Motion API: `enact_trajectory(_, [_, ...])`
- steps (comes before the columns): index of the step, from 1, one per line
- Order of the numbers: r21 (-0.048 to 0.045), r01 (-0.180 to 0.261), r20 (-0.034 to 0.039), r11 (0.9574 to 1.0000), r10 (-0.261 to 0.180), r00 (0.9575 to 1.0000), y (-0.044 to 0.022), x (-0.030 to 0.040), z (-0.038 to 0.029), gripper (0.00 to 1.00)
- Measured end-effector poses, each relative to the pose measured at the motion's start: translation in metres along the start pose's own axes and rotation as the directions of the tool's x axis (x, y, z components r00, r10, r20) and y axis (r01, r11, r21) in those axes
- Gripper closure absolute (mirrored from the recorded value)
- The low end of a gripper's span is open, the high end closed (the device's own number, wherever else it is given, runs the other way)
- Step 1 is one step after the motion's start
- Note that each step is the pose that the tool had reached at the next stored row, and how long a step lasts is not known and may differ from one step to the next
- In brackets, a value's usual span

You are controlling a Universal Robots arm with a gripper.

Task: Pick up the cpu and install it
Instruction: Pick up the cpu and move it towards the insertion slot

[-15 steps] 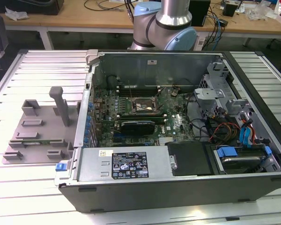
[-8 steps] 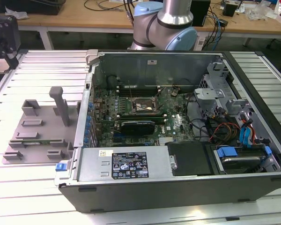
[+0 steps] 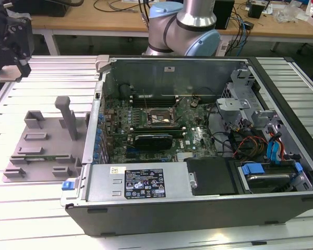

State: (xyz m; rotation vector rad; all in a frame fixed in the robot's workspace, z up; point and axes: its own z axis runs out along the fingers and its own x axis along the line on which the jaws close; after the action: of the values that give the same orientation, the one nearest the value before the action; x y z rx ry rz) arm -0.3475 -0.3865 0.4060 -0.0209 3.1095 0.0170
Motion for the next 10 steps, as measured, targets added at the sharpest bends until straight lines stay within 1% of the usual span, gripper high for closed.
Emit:
enact_trajectory(2, [0.0001, 0.0, -0.0001, 1.0, 0.0, 1.0, 0.0, -0.0031, 0.0, 0.45])
enact_trajectory(3, [0.0001, 0.0, -0.0001, 1.0, 0.0, 1.0, -0.0001, -0.0063, 0.0001, 0.45])
enact_trajectory(6, [0.0001, 0.0, 0.0, 1.0, 0.0, 1.0, -0.0001, -0.0118, 0.0004, 0.45])
enact_trajectory(10, [0.0001, 0.0, -0.0001, 1.0, 0.0, 1.0, -0.0003, -0.0209, 0.0006, 0.45])
